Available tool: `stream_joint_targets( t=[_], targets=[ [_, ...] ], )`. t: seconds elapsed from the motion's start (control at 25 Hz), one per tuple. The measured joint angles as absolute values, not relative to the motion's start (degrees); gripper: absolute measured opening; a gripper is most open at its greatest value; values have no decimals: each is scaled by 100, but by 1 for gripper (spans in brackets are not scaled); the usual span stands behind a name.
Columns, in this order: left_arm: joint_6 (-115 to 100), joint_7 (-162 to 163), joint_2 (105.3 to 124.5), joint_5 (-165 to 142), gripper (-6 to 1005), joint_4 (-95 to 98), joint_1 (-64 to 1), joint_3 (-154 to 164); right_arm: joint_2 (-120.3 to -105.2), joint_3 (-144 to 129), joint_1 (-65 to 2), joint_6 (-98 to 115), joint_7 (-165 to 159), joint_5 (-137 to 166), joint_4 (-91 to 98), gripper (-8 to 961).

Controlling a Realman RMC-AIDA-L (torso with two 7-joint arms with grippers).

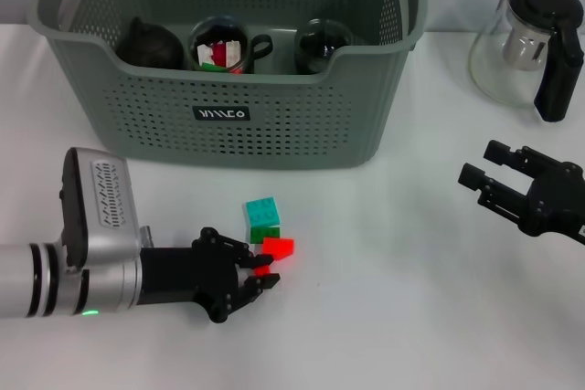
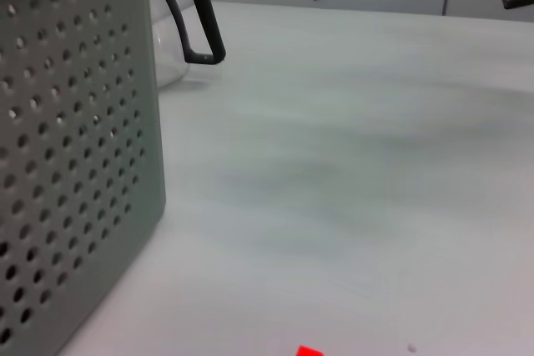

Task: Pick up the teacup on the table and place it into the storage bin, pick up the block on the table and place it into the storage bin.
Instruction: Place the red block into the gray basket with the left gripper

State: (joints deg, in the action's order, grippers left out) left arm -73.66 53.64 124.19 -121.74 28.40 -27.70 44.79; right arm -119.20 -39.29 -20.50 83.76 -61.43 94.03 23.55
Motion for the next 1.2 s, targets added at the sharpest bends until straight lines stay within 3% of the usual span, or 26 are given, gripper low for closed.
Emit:
stream_joint_targets(
  t=[0.24,0.52,0.68,0.92,1.2],
  targets=[
    [-8345,5504,12354,-12124,193,3205,-2697,4047,-11908,-3928,-2048,8391,-6143,9389,2355,646],
    [-10852,5691,11879,-11858,207,3384,-3054,2518,-11911,-3928,-2047,8393,-6143,9387,2373,645],
    [-11376,6182,11745,-11276,215,3581,-3430,2238,-11929,-3929,-2055,8396,-6136,9390,2380,645],
    [-10581,6695,11783,-10396,227,4072,-4129,2252,-11950,-3929,-2070,8405,-6106,9389,2376,645],
    [-7549,6723,11809,-10406,241,4148,-4522,3253,-11953,-3929,-2085,8429,-6117,9386,2408,645]
  ],
)
